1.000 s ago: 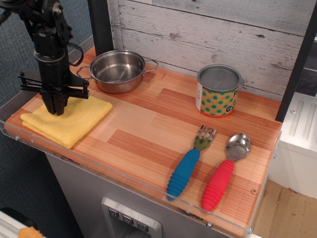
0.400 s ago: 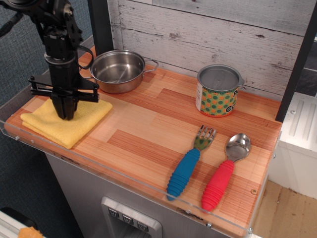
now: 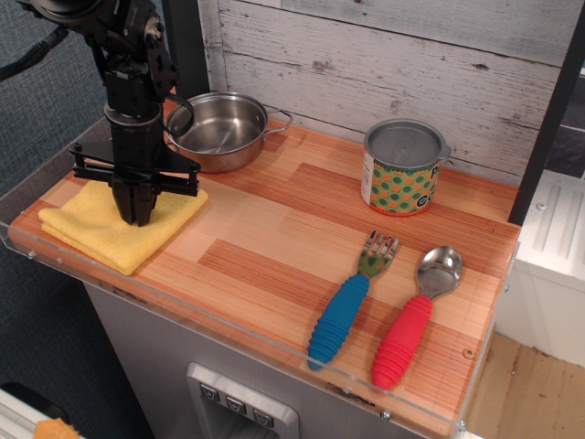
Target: Move the yellow cloth to the left of the blue fork
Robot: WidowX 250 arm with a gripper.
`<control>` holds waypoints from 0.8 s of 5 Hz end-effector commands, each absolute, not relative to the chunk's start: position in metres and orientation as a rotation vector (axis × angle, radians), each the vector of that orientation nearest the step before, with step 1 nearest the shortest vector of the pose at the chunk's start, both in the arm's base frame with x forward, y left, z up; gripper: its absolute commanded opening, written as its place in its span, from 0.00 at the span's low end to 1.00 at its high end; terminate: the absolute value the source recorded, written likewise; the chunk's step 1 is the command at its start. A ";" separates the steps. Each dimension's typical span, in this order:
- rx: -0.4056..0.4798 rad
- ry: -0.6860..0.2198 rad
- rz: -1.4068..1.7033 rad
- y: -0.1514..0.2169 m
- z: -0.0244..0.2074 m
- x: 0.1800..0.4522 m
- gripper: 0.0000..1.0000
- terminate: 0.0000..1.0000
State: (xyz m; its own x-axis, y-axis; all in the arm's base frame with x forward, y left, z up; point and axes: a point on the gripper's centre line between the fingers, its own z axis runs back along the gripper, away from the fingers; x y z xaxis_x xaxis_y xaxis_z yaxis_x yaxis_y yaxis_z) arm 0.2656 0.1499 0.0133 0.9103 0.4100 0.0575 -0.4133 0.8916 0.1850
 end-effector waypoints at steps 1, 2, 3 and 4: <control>0.200 -0.073 0.425 0.137 0.020 0.265 0.00 0.00; 0.174 -0.086 0.406 0.126 0.021 0.267 0.00 0.00; 0.132 -0.080 0.393 0.110 0.024 0.272 0.00 0.00; 0.099 -0.072 0.397 0.097 0.023 0.277 0.00 0.00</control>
